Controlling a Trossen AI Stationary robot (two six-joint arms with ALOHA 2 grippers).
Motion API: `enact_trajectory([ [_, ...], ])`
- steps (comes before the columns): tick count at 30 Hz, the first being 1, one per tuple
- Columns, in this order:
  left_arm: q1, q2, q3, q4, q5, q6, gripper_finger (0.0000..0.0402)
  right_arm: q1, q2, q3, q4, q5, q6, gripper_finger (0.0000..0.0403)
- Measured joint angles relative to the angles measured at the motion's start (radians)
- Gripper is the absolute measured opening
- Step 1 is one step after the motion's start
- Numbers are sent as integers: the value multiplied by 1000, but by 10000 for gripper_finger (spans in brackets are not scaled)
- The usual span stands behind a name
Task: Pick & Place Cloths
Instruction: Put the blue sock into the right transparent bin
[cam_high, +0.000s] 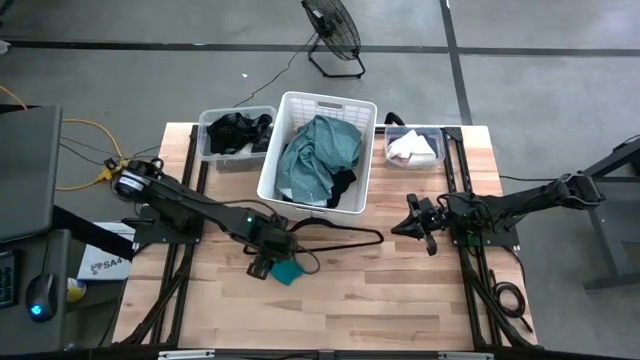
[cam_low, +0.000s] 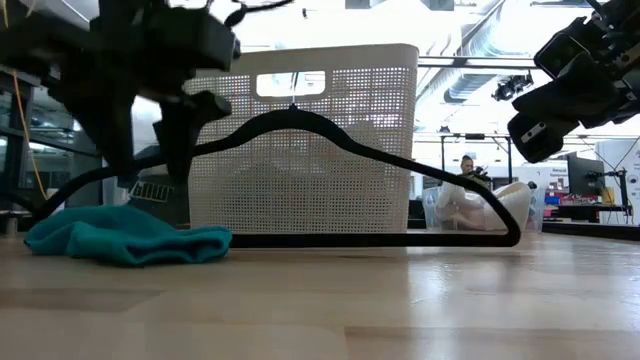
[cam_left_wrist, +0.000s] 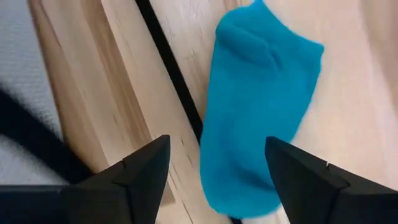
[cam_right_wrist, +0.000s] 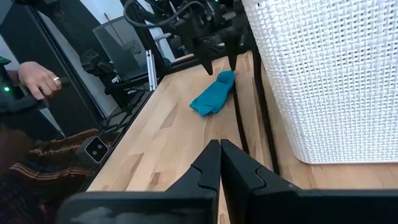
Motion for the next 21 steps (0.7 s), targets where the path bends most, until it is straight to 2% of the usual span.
enact_trajectory([
  [13, 0, 111, 0, -37, -3, 33, 260, 0, 0, 0, -13, -2, 3, 3],
  [21, 0, 140, 1, -39, 63, 24, 254, 0, 0, 0, -15, -2, 3, 3],
])
